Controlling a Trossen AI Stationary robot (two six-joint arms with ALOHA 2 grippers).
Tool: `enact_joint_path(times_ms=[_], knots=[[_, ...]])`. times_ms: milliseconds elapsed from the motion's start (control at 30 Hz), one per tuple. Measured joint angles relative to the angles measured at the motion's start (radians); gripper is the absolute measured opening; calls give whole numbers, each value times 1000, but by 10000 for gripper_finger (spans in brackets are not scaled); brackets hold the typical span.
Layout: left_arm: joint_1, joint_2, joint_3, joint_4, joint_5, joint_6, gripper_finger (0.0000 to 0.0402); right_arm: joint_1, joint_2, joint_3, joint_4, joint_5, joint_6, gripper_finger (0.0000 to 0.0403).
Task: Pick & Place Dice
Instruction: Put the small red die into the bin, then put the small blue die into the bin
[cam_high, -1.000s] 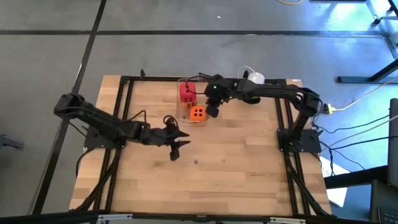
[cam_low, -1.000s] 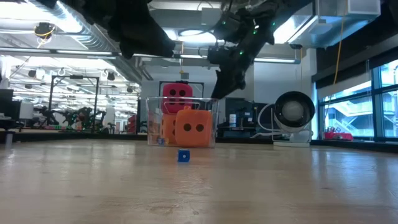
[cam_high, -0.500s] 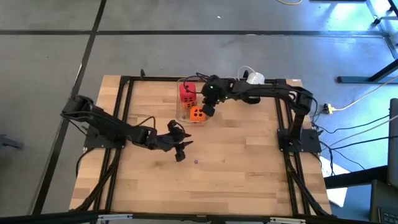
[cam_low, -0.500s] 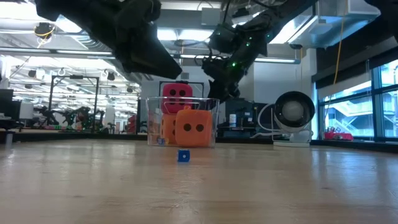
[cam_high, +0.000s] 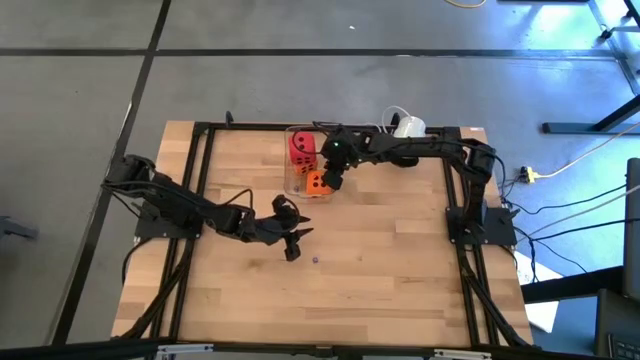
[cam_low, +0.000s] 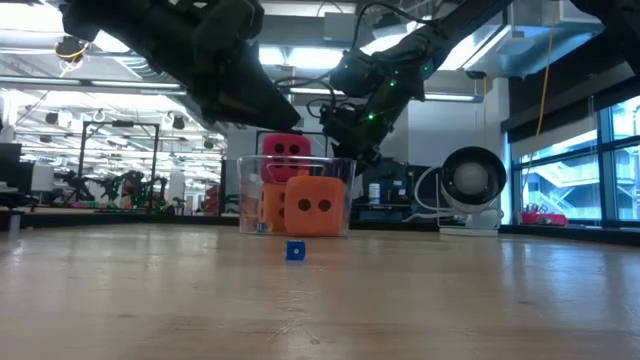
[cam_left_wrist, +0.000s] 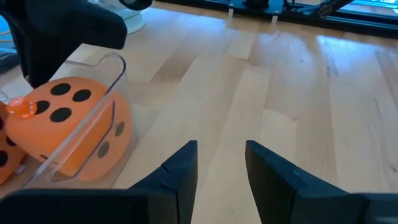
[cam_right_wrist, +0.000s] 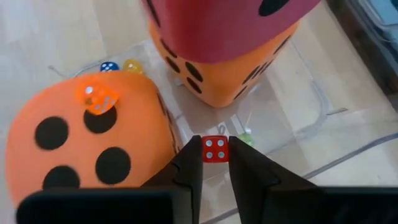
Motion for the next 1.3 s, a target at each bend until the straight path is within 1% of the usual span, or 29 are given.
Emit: enact_joint_path(times_ms=[200, 500, 633, 933, 1200, 1300], knots=[[0, 18, 0, 0, -19, -33, 130, -2, 0, 0, -4, 15, 0, 80], [-1, 109, 0, 75, 3, -48, 130, -2, 1, 0, -4, 14, -1, 76], [-1, 128, 0, 88, 4, -60, 131, -2, 1, 0, -4, 12, -2, 78], [0, 130, 0, 86, 8, -60, 152, -1, 1, 0, -5, 11, -2, 104], [-1, 130, 0, 85, 11, -61, 155, -1, 1, 0, -5, 2, -3, 131], [-1, 130, 0, 86, 36, -55, 155, -1, -9, 2, -22, 2, -3, 136]])
